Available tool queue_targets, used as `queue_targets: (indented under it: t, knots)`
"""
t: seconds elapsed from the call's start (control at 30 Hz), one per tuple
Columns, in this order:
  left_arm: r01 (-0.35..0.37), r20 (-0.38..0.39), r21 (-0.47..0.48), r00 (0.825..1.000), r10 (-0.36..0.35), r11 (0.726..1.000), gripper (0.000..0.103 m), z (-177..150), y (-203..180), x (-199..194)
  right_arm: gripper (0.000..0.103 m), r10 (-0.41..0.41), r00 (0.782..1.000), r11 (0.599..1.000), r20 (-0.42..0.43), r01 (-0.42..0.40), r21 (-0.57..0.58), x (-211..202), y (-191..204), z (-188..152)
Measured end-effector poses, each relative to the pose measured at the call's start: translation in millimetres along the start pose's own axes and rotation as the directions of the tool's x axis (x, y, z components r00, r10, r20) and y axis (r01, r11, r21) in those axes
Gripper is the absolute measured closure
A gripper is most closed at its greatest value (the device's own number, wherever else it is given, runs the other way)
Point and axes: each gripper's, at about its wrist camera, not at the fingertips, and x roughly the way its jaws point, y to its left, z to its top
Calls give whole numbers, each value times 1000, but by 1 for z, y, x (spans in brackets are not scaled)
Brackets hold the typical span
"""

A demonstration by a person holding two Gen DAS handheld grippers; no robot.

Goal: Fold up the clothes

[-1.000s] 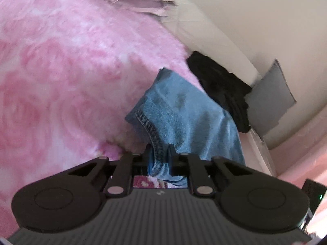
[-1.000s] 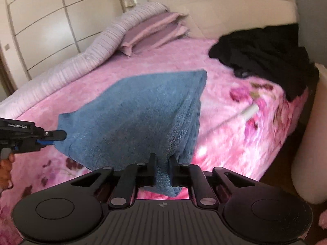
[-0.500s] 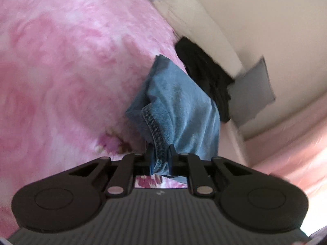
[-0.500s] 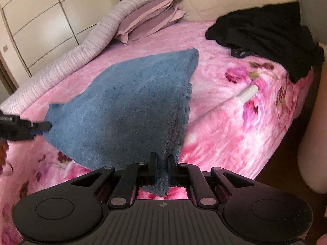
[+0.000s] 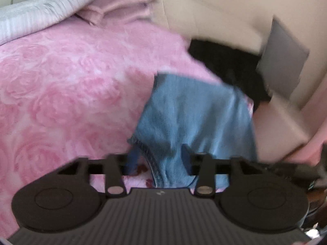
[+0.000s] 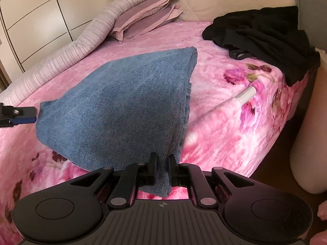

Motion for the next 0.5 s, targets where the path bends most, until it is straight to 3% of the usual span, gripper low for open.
queue_targets:
  t: [0.1, 0.2, 0.5]
  knots:
    - [-23, -15, 52, 1000, 24, 998, 93, -4, -6, 10, 95, 3, 1000, 1000, -6, -3, -4, 1, -1, 2]
    - [35, 10, 25, 999, -35, 999, 93, -1, 6, 1, 94, 10, 1000, 1000, -14, -10, 10, 3, -5, 2]
    - [58, -3, 173, 998, -59, 983, 93, 9, 0, 0, 94, 36, 999, 999, -30, -35, 29, 5, -10, 5]
